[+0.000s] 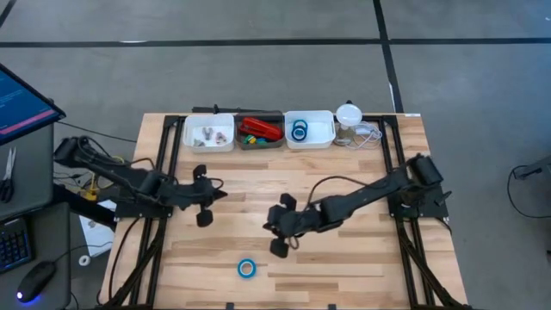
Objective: Pick and place Stapler, Stapler remover, tape
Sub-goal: Put the light blue tape into the right white bin
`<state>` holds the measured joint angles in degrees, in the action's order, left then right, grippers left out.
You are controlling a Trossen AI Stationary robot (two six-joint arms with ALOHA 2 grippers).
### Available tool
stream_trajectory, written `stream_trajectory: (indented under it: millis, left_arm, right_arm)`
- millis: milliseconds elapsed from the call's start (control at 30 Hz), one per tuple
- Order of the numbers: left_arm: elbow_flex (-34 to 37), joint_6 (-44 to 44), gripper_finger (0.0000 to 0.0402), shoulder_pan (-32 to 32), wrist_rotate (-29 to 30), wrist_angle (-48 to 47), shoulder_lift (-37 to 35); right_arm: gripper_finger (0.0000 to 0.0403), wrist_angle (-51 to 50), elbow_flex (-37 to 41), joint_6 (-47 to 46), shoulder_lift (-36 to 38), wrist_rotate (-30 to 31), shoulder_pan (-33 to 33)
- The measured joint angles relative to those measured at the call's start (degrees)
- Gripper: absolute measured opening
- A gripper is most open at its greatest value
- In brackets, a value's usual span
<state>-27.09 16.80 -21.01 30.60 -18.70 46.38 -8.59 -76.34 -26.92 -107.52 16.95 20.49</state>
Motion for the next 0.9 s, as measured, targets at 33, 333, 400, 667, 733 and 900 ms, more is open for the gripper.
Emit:
stream_trajectory:
  millis: [33, 333, 400, 667, 733, 900]
  left_arm:
    - [0.0, 0.09, 0.0001, -0.79, 0.6, 0.23, -0.47]
    - [0.0, 0.19, 0.0001, -2.3, 1.33, -0.91, -0.84]
    - [0.0, 0.19, 0.0001, -2.3, 1.31, -1.02, -0.86]
    - [0.0, 0.22, 0.0001, -2.3, 1.11, -2.14, -0.82]
    - [0.0, 0.22, 0.0001, -2.3, 1.09, -2.36, -0.82]
    - [0.0, 0.69, 0.0001, -2.28, 1.08, -2.68, -0.82]
  right_arm:
    - [0.0, -0.94, -1.95, -1.21, -1.37, -0.09, 0.07]
    - [0.0004, -11.06, -19.02, -5.93, -12.63, -17.0, 0.66]
    - [0.0013, -13.14, -22.23, -5.12, -15.33, -19.88, 0.84]
    - [0.0079, -18.8, -30.85, -6.6, -25.14, -22.92, 0.7]
    - [0.0089, -19.19, -31.61, -7.25, -26.16, -22.78, 0.34]
    - [0.0098, -19.48, -31.97, -9.93, -26.82, -21.95, -0.2]
